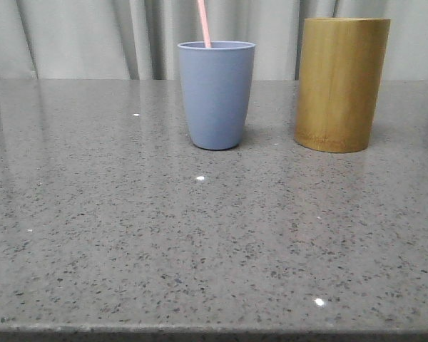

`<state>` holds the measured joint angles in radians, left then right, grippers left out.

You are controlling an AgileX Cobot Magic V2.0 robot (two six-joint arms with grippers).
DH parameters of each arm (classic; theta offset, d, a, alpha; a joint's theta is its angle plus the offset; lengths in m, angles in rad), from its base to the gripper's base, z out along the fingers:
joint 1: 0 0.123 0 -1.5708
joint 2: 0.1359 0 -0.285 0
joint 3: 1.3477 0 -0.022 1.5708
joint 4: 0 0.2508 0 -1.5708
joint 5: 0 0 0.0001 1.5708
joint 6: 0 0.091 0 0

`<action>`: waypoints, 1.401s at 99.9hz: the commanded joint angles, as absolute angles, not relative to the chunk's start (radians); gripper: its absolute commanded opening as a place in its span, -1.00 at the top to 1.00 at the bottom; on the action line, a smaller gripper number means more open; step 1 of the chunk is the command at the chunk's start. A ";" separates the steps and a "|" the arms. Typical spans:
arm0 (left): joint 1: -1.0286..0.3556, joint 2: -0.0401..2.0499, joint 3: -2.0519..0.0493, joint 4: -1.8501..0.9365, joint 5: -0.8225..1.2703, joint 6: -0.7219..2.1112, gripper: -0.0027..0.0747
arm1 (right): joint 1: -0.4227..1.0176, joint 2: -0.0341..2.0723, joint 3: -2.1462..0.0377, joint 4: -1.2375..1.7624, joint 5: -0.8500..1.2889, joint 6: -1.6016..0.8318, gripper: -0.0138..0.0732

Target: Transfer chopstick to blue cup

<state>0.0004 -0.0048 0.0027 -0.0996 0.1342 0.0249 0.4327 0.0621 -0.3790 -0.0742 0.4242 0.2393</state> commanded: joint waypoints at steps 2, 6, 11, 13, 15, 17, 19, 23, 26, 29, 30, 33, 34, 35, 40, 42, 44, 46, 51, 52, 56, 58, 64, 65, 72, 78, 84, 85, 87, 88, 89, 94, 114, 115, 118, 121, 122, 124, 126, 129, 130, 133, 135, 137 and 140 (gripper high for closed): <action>-0.001 -0.039 0.011 -0.110 0.059 0.021 0.98 | 0.427 0.073 -0.402 -0.088 0.349 0.244 0.82; -0.001 -0.039 0.011 -0.110 0.059 0.021 0.98 | 0.427 0.073 -0.402 -0.088 0.349 0.244 0.82; -0.001 -0.039 0.011 -0.110 0.059 0.021 0.98 | 0.427 0.073 -0.402 -0.088 0.349 0.244 0.82; -0.001 -0.039 0.011 -0.110 0.059 0.021 0.98 | 0.427 0.073 -0.402 -0.088 0.349 0.244 0.82; -0.001 -0.039 0.011 -0.110 0.059 0.021 0.98 | 0.427 0.073 -0.402 -0.088 0.349 0.244 0.82; -0.001 -0.039 0.011 -0.110 0.059 0.021 0.98 | 0.427 0.073 -0.402 -0.088 0.349 0.244 0.82; -0.001 -0.039 0.011 -0.110 0.059 0.021 0.98 | 0.427 0.073 -0.402 -0.088 0.349 0.244 0.82; -0.001 -0.039 0.011 -0.110 0.059 0.021 0.98 | 0.427 0.073 -0.402 -0.088 0.349 0.244 0.82; -0.001 -0.039 0.011 -0.110 0.059 0.021 0.98 | 0.427 0.073 -0.402 -0.088 0.349 0.244 0.82; -0.001 -0.039 0.011 -0.110 0.059 0.021 0.98 | 0.427 0.073 -0.402 -0.088 0.349 0.244 0.82; -0.001 -0.039 0.011 -0.110 0.059 0.021 0.98 | 0.427 0.073 -0.402 -0.088 0.349 0.244 0.82; -0.001 -0.039 0.011 -0.110 0.059 0.021 0.98 | 0.427 0.073 -0.402 -0.088 0.349 0.244 0.82; -0.001 -0.039 0.011 -0.110 0.059 0.021 0.98 | 0.427 0.073 -0.402 -0.088 0.349 0.244 0.82; -0.001 -0.039 0.011 -0.110 0.059 0.021 0.98 | 0.427 0.073 -0.402 -0.088 0.349 0.244 0.82; -0.001 -0.039 0.011 -0.110 0.059 0.021 0.98 | 0.427 0.073 -0.402 -0.088 0.349 0.244 0.82; -0.001 -0.039 0.011 -0.110 0.059 0.021 0.98 | 0.427 0.073 -0.402 -0.088 0.349 0.244 0.82; -0.001 -0.039 0.011 -0.110 0.059 0.021 0.98 | 0.427 0.073 -0.402 -0.088 0.349 0.244 0.82; -0.001 -0.039 0.011 -0.110 0.059 0.021 0.98 | 0.427 0.073 -0.402 -0.088 0.349 0.244 0.82; -0.001 -0.039 0.011 -0.110 0.059 0.021 0.98 | 0.427 0.073 -0.402 -0.088 0.349 0.244 0.82; -0.001 -0.039 0.011 -0.110 0.059 0.021 0.98 | 0.427 0.073 -0.402 -0.088 0.349 0.244 0.82; -0.001 -0.039 0.011 -0.110 0.059 0.021 0.98 | 0.427 0.073 -0.402 -0.088 0.349 0.244 0.82; -0.001 -0.039 0.011 -0.110 0.059 0.021 0.98 | 0.427 0.073 -0.402 -0.088 0.349 0.244 0.82; -0.001 -0.039 0.011 -0.110 0.059 0.021 0.98 | 0.427 0.073 -0.402 -0.088 0.349 0.244 0.82; -0.001 -0.039 0.011 -0.110 0.059 0.021 0.98 | 0.427 0.073 -0.402 -0.088 0.349 0.244 0.82; -0.001 -0.039 0.011 -0.110 0.059 0.021 0.98 | 0.427 0.073 -0.402 -0.088 0.349 0.244 0.82; -0.001 -0.039 0.011 -0.110 0.059 0.021 0.98 | 0.427 0.073 -0.402 -0.088 0.349 0.244 0.82; -0.001 -0.039 0.011 -0.110 0.059 0.021 0.98 | 0.427 0.073 -0.398 -0.088 0.349 0.244 0.82; -0.001 -0.039 0.011 -0.110 0.059 0.021 0.98 | 0.427 0.073 -0.397 -0.088 0.349 0.244 0.82; -0.001 -0.039 0.011 -0.110 0.059 0.021 0.98 | 0.427 0.073 -0.394 -0.088 0.349 0.244 0.82; -0.001 -0.039 0.011 -0.110 0.059 0.021 0.98 | 0.427 0.073 -0.391 -0.088 0.348 0.244 0.82; -0.001 -0.039 0.011 -0.110 0.059 0.021 0.98 | 0.427 0.073 -0.390 -0.088 0.346 0.244 0.82; -0.001 -0.039 0.011 -0.110 0.059 0.021 0.98 | 0.423 0.073 -0.377 -0.089 0.331 0.244 0.82; -0.001 -0.039 0.011 -0.110 0.059 0.021 0.98 | 0.325 0.073 -0.270 -0.089 0.164 0.244 0.82; -0.001 -0.039 0.011 -0.110 0.059 0.021 0.98 | 0.320 0.073 -0.265 -0.089 0.156 0.244 0.82; -0.001 -0.039 0.011 -0.110 0.059 0.021 0.98 | 0.299 0.073 -0.246 -0.089 0.116 0.244 0.82; -0.001 -0.039 0.011 -0.110 0.059 0.021 0.98 | 0.274 0.073 -0.222 -0.089 0.084 0.244 0.82; -0.001 -0.039 0.011 -0.110 0.059 0.021 0.98 | 0.269 0.073 -0.217 -0.089 0.076 0.244 0.82; -0.001 -0.039 0.011 -0.110 0.059 0.021 0.98 | 0.254 0.073 -0.203 -0.089 0.053 0.244 0.82; -0.001 -0.039 0.011 -0.110 0.059 0.021 0.98 | 0.239 0.073 -0.189 -0.089 0.031 0.244 0.82; -0.001 -0.039 0.011 -0.110 0.059 0.021 0.98 | 0.219 0.073 -0.169 -0.089 0.000 0.244 0.82; -0.001 -0.039 0.011 -0.110 0.059 0.021 0.98 | 0.210 0.073 -0.159 -0.089 -0.014 0.244 0.82; -0.001 -0.039 0.011 -0.110 0.059 0.021 0.98 | 0.193 0.073 -0.140 -0.089 -0.041 0.244 0.82; -0.001 -0.039 0.011 -0.110 0.059 0.021 0.98 | 0.180 0.073 -0.127 -0.089 -0.059 0.244 0.82; -0.001 -0.039 0.011 -0.110 0.059 0.021 0.98 | 0.172 0.073 -0.113 -0.089 -0.076 0.244 0.82; -0.001 -0.039 0.011 -0.110 0.059 0.021 0.98 | 0.154 0.073 -0.096 -0.089 -0.096 0.244 0.82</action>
<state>0.0004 -0.0048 0.0027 -0.0996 0.1342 0.0249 0.2005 0.0621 -0.1205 -0.0742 0.0731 0.2393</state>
